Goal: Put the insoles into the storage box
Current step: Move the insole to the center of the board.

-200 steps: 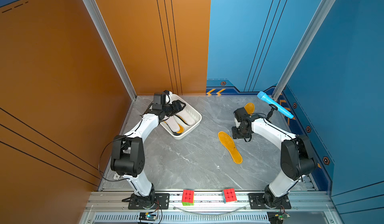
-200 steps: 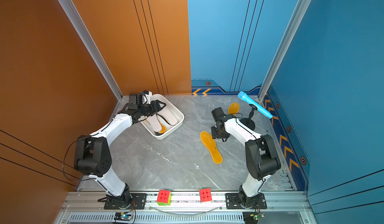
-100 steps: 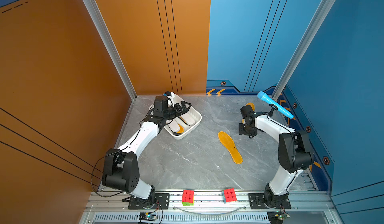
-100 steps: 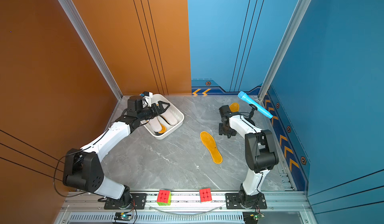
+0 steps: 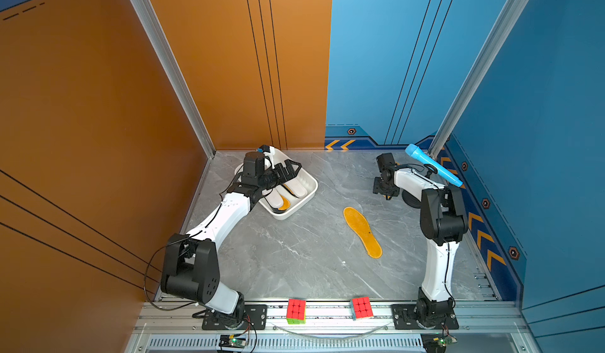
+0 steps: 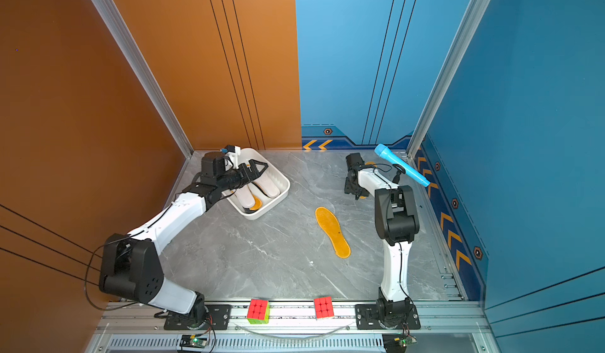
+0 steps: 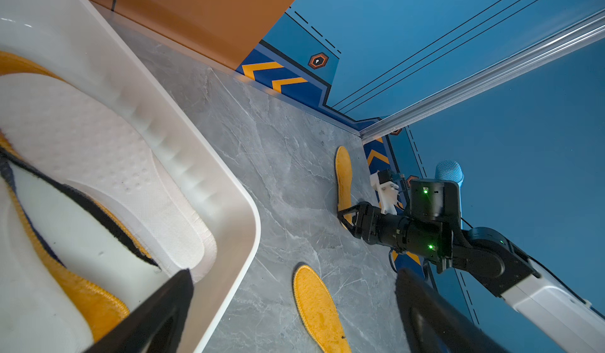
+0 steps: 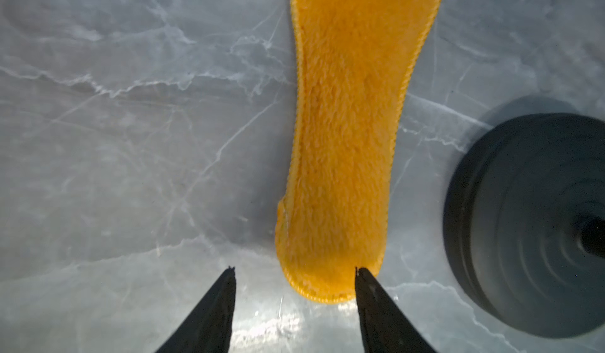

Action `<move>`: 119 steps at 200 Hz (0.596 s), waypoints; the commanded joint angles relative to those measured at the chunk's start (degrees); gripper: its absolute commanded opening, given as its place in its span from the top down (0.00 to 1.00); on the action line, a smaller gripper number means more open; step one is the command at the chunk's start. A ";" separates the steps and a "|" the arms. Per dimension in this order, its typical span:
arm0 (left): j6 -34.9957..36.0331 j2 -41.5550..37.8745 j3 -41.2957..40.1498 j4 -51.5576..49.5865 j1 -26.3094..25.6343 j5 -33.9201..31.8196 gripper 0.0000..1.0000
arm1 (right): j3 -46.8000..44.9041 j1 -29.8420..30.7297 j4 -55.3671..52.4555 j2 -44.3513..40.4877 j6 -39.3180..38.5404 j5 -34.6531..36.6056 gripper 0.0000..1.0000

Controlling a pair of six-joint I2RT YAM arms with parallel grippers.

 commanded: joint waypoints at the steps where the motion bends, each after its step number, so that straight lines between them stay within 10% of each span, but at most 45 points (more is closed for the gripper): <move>1: -0.33 -0.37 -0.71 0.64 -0.38 -0.71 0.02 | 2.47 -0.63 0.20 2.50 1.59 -0.94 0.40; 119: -1.01 0.10 -0.03 0.13 1.45 -0.63 0.02 | -5.80 7.42 -3.20 -2.58 -1.92 -16.05 0.49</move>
